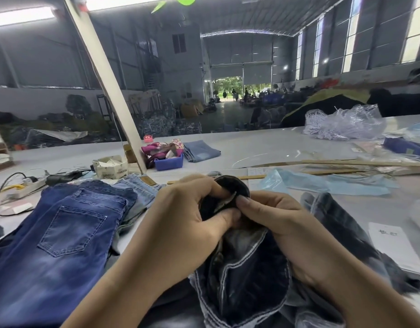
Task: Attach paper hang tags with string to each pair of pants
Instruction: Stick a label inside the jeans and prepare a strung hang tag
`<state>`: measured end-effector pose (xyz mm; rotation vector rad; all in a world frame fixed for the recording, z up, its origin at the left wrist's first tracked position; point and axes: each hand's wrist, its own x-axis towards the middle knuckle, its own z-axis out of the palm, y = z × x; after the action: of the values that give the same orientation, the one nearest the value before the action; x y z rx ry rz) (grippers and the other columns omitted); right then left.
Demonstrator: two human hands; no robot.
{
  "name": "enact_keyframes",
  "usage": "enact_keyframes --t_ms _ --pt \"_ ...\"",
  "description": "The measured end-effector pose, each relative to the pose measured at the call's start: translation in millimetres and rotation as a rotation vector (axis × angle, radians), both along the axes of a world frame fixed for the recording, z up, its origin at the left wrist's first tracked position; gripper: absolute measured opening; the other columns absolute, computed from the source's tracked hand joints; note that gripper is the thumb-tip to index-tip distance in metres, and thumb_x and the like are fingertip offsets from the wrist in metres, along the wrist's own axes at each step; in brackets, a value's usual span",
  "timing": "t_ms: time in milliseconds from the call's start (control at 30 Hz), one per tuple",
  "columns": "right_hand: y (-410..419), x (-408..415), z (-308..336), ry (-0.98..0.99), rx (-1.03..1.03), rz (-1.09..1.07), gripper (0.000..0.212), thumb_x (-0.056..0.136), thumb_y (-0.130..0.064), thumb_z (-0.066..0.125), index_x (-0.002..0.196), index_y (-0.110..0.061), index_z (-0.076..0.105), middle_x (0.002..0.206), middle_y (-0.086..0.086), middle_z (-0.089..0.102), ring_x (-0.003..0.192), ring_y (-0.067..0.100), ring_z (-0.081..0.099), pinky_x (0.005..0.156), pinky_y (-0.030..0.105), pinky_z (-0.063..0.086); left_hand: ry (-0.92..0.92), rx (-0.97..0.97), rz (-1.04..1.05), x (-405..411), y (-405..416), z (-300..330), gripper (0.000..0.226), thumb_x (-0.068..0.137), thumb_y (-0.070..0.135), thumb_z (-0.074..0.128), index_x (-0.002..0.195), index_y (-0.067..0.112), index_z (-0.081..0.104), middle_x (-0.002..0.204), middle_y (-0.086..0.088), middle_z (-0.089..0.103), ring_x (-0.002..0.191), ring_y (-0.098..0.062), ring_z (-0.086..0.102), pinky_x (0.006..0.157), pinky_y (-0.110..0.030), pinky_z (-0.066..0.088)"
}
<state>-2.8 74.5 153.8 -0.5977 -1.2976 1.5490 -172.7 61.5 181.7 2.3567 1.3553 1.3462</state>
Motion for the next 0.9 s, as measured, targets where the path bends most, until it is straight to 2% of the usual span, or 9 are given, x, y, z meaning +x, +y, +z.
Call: enact_keyframes --t_ms 133,233,333,400,467,533,633,767,900 --pt "0.5 1.1 -1.8 -0.002 -0.006 -0.014 0.038 0.082 -0.023 0.065 0.101 0.009 0.067 0.105 0.037 0.064 0.092 0.04 0.061 0.086 0.045 0.048 -0.137 -0.069 -0.043 -1.0 0.3 -6.1 0.018 0.074 0.047 0.07 0.089 0.036 0.074 0.086 0.021 0.073 0.08 -0.001 0.07 0.074 -0.032 0.058" --pt "2.1 0.8 -1.7 -0.034 -0.016 -0.004 0.033 0.083 -0.022 0.064 0.102 0.004 0.07 0.106 0.031 0.067 0.091 0.037 0.064 0.082 0.039 0.053 -0.425 -0.213 -0.076 -0.4 2.1 -10.0 0.017 0.071 0.042 0.08 0.08 0.027 0.076 0.074 0.001 0.075 0.066 -0.027 0.071 0.064 -0.045 0.059" --pt "5.6 -0.1 -3.4 -0.073 -0.027 -0.042 0.022 0.086 -0.017 0.064 0.098 -0.002 0.074 0.099 0.026 0.072 0.083 0.034 0.068 0.075 0.035 0.057 -0.818 -0.528 -0.232 -2.3 7.6 -13.6 0.013 0.059 0.025 0.077 0.064 0.014 0.073 0.067 -0.013 0.071 0.055 -0.022 0.066 0.055 -0.031 0.056" --pt "7.2 -0.9 -3.0 -0.11 -0.052 -0.12 0.021 0.09 -0.014 0.058 0.092 0.0 0.073 0.091 0.027 0.072 0.074 0.032 0.067 0.065 0.03 0.057 -0.957 -0.665 -0.284 -5.4 10.3 -16.4 0.012 0.053 0.019 0.077 0.06 0.013 0.07 0.063 -0.015 0.066 0.048 -0.022 0.062 0.051 -0.029 0.055" --pt "7.3 -2.8 -1.7 -0.174 -0.065 -0.222 0.022 0.091 -0.014 0.057 0.082 0.0 0.071 0.083 0.025 0.072 0.065 0.028 0.066 0.055 0.026 0.054 -1.012 -0.739 -0.333 -7.8 14.5 -20.8 0.007 0.056 0.016 0.074 0.058 0.013 0.069 0.064 -0.014 0.066 0.05 -0.022 0.063 0.052 -0.029 0.057" --pt "8.9 -5.6 -1.1 -0.217 -0.064 -0.296 0.026 0.089 -0.018 0.06 0.069 -0.011 0.075 0.065 0.014 0.069 0.054 0.019 0.063 0.047 0.019 0.049 -1.058 -0.789 -0.391 -10.7 18.8 -26.9 0.003 0.061 0.014 0.07 0.06 0.011 0.071 0.069 -0.015 0.069 0.056 -0.023 0.068 0.057 -0.032 0.06" --pt "12.3 -7.0 -1.3 -0.284 -0.054 -0.403 0.033 0.085 -0.022 0.066 0.053 -0.023 0.07 0.05 -0.003 0.061 0.041 0.008 0.056 0.037 0.011 0.038 -1.094 -0.84 -0.47 -12.6 22.8 -34.5 0.018 0.072 0.012 0.059 0.07 0.007 0.076 0.075 -0.014 0.072 0.064 -0.021 0.07 0.064 -0.032 0.06" --pt "17.2 -8.6 -3.7 -0.342 -0.048 -0.407 0.028 0.084 -0.028 0.067 0.064 -0.008 0.068 0.054 0.0 0.062 0.048 0.013 0.056 0.038 0.015 0.039 -1.086 -0.82 -0.494 -13.8 25.1 -42.6 0.017 0.069 0.011 0.059 0.067 0.008 0.075 0.07 -0.01 0.071 0.058 -0.018 0.068 0.06 -0.028 0.058" --pt "18.9 -10.8 -4.3 -0.398 -0.04 -0.372 0.036 0.085 -0.03 0.065 0.054 -0.01 0.067 0.049 0.001 0.058 0.043 0.015 0.054 0.041 0.018 0.042 -1.07 -0.834 -0.496 -16.1 24.7 -49.5 0.022 0.07 0.009 0.058 0.081 0.006 0.077 0.082 -0.016 0.071 0.07 -0.024 0.068 0.083 -0.042 0.053"
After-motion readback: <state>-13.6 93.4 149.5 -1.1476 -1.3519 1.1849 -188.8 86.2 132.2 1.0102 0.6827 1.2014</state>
